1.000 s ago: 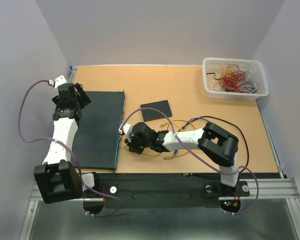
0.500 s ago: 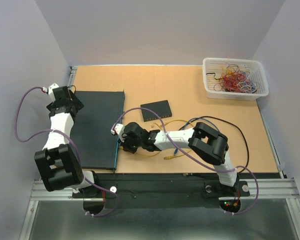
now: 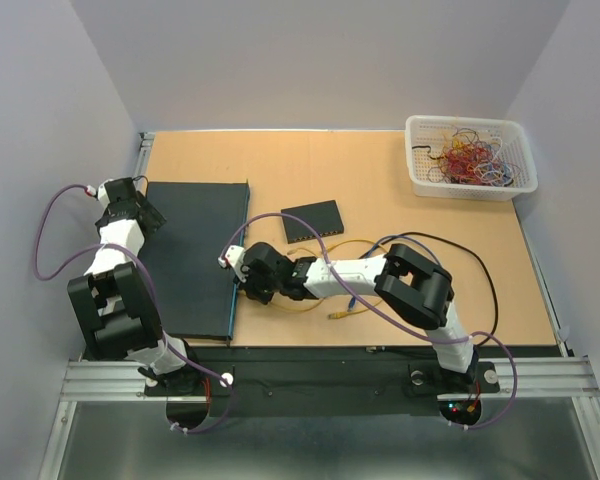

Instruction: Insert the plug into the switch port

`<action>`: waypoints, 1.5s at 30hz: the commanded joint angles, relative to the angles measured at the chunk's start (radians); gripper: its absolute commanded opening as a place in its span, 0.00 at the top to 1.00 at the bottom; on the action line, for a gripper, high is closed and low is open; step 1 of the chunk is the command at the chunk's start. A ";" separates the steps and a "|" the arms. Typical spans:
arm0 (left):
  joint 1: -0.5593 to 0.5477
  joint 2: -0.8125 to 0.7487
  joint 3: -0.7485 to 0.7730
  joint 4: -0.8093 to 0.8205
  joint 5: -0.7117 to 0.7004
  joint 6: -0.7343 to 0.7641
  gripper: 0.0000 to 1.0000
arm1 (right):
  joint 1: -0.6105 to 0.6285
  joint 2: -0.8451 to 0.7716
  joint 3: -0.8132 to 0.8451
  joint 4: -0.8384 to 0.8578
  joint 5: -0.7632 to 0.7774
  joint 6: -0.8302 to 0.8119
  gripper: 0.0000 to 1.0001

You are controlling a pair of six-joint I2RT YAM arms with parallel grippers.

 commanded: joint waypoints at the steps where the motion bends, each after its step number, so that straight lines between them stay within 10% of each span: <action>1: 0.003 -0.017 0.038 0.002 0.008 -0.011 0.15 | 0.006 0.034 0.068 0.023 0.039 -0.030 1.00; 45: 0.061 0.001 0.021 -0.012 -0.107 -0.019 0.11 | -0.017 -0.038 0.122 -0.081 0.203 -0.073 1.00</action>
